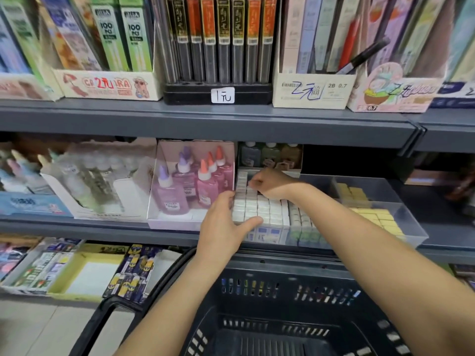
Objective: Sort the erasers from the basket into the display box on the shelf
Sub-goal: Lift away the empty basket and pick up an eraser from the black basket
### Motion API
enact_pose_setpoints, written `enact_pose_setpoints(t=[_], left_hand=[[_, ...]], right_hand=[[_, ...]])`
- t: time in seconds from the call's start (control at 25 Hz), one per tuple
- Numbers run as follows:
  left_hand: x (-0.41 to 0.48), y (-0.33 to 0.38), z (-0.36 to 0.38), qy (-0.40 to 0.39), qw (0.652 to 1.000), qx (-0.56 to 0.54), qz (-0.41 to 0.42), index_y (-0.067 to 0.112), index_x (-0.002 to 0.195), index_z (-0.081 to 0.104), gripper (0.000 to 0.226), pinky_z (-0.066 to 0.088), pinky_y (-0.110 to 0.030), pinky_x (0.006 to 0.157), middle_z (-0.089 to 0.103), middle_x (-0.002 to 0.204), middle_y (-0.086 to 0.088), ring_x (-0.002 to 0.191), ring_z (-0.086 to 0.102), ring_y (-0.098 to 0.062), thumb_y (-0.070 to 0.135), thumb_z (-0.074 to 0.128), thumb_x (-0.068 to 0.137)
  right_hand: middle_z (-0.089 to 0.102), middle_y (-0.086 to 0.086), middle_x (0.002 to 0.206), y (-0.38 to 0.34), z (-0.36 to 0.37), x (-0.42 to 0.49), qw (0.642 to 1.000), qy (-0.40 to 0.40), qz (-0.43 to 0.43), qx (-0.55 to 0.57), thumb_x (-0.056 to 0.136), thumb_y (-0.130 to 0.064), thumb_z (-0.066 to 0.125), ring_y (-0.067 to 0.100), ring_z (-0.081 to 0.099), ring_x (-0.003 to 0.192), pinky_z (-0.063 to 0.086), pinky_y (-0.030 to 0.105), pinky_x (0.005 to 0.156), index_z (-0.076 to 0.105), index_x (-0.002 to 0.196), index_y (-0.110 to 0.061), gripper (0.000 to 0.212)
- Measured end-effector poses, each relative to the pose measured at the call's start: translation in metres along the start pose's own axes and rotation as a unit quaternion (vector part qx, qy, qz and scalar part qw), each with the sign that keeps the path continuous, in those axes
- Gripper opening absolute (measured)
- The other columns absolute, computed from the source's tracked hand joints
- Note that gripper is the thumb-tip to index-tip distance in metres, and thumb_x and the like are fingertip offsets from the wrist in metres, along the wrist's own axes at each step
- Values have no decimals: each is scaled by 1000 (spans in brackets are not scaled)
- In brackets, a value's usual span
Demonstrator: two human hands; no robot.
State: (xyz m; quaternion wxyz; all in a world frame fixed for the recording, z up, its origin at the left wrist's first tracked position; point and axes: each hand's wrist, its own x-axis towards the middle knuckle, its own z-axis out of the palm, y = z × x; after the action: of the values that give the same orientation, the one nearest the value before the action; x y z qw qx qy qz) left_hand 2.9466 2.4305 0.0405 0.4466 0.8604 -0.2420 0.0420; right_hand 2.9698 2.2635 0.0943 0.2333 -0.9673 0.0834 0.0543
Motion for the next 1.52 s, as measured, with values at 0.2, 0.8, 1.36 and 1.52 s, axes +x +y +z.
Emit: enact_pose_setpoints(t=[0.2,0.8,1.36,1.52], left_hand=[[-5,-1,-1,-31,1000,-3,5,20,136,38,86,30,-18,95,48,136,6,124,43,-9,49,77,66],[-14,2,-8,-18,1000,-12,21,22,130,43,67,34,-16,91,48,120,18,111,43,3,38,75,74],[-43,23,-9,-47,992,-38,-111,6,127,48,45,42,-29,85,55,114,-2,114,53,-20,18,63,86],[-35,28,-3,-56,990,-49,-124,8,132,47,47,43,-25,78,60,110,-6,94,56,-17,12,60,87]], right_hand=[[53,3,94,-7,8,-2,996,-58,41,-59,100,-42,28,16,51,82,36,29,64,54,113,-11,43],[48,6,140,9,-10,-48,996,18,-39,-77,90,-52,47,21,49,122,41,29,95,34,141,-17,64],[60,19,118,153,5,-227,918,228,297,129,90,-34,56,35,55,109,42,37,79,48,118,-1,43],[63,21,106,162,7,-211,912,254,303,107,92,-35,53,36,57,99,35,34,69,49,106,0,38]])
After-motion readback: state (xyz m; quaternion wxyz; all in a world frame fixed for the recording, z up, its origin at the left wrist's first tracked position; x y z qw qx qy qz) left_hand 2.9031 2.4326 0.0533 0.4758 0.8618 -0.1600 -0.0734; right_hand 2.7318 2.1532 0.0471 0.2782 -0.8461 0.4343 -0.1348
